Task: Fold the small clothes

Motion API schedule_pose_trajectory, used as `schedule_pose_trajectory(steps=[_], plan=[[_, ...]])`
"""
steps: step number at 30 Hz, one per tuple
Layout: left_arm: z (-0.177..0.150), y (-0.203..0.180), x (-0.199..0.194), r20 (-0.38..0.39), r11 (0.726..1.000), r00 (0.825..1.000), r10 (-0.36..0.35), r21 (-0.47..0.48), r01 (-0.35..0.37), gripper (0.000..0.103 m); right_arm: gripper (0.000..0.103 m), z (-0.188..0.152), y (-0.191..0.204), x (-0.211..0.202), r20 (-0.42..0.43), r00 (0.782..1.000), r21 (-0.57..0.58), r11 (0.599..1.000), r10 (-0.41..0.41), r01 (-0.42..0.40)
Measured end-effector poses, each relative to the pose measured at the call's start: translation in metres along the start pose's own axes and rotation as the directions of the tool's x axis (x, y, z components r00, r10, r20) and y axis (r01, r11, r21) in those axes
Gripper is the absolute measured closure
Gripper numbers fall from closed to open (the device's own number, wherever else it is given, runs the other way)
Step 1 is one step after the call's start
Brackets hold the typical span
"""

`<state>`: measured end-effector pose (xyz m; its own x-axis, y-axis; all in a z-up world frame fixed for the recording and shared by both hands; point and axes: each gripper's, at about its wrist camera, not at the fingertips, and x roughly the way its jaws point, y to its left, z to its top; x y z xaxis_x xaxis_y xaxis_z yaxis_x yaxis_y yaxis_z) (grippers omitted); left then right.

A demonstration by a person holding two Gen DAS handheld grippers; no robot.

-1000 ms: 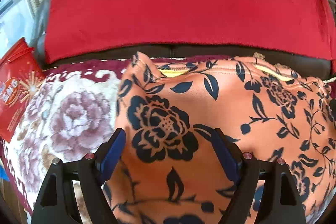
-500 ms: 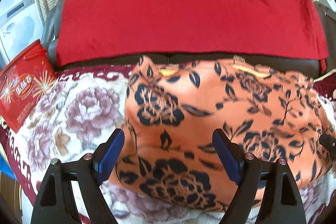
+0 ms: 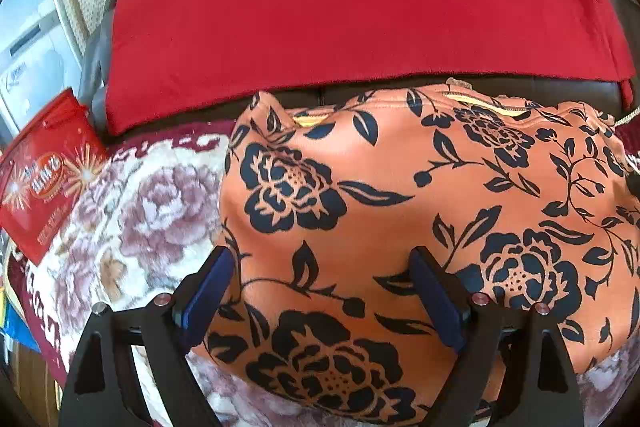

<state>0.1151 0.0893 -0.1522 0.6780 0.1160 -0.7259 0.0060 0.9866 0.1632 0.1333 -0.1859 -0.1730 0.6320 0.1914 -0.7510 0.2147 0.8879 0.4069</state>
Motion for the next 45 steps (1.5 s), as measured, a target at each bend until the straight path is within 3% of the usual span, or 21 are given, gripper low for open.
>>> schedule_pose_trajectory(steps=[2, 5, 16, 21, 24, 32, 36, 40, 43, 45], plan=[[0.002, 0.0, 0.001, 0.01, 1.0, 1.0, 0.006, 0.016, -0.006, 0.013, 0.043, 0.0, -0.001, 0.019, -0.05, 0.998, -0.009, 0.999, -0.039, 0.038], [0.002, -0.001, 0.002, 0.009, 1.0, 1.0, 0.006, 0.021, -0.006, 0.013, 0.043, 0.001, 0.005, 0.021, -0.04, 0.997, -0.051, 0.997, -0.064, 0.062], [-0.004, -0.008, -0.009, 0.02, 0.999, 1.0, 0.018, 0.033, -0.018, 0.013, 0.043, -0.009, 0.006, -0.016, 0.039, 0.999, -0.052, 0.999, -0.011, 0.013], [-0.006, -0.011, -0.007, 0.027, 0.998, 0.998, 0.053, 0.039, -0.054, 0.005, 0.043, -0.022, 0.003, -0.001, -0.055, 0.998, -0.043, 0.999, -0.008, 0.006], [-0.004, -0.01, -0.008, 0.021, 0.998, 0.998, 0.055, 0.036, -0.056, 0.004, 0.043, -0.023, 0.005, -0.004, -0.049, 0.999, -0.076, 0.997, -0.019, 0.015], [0.006, 0.005, -0.033, 0.106, 0.996, 0.992, -0.068, -0.041, 0.073, 0.004, 0.043, -0.02, -0.022, -0.046, 0.018, 0.993, -0.008, 0.993, 0.114, -0.114], [0.008, -0.002, -0.023, 0.061, 0.995, 0.994, -0.088, -0.038, 0.091, 0.004, 0.043, -0.019, -0.044, -0.063, 0.074, 0.979, 0.045, 0.98, 0.188, -0.192], [0.004, -0.008, -0.001, -0.036, 0.988, 0.989, -0.141, -0.075, 0.138, 0.004, 0.043, -0.021, -0.055, -0.048, 0.019, 0.975, 0.137, 0.966, 0.221, -0.221], [0.004, -0.003, 0.007, -0.055, 0.98, 0.985, -0.165, -0.119, 0.158, 0.0, 0.043, -0.025, -0.063, -0.025, -0.081, 0.976, 0.199, 0.963, 0.2, -0.181], [0.005, -0.001, 0.008, -0.058, 0.978, 0.983, -0.173, -0.124, 0.165, 0.0, 0.043, -0.026, -0.064, -0.025, -0.078, 0.976, 0.199, 0.962, 0.205, -0.186]])
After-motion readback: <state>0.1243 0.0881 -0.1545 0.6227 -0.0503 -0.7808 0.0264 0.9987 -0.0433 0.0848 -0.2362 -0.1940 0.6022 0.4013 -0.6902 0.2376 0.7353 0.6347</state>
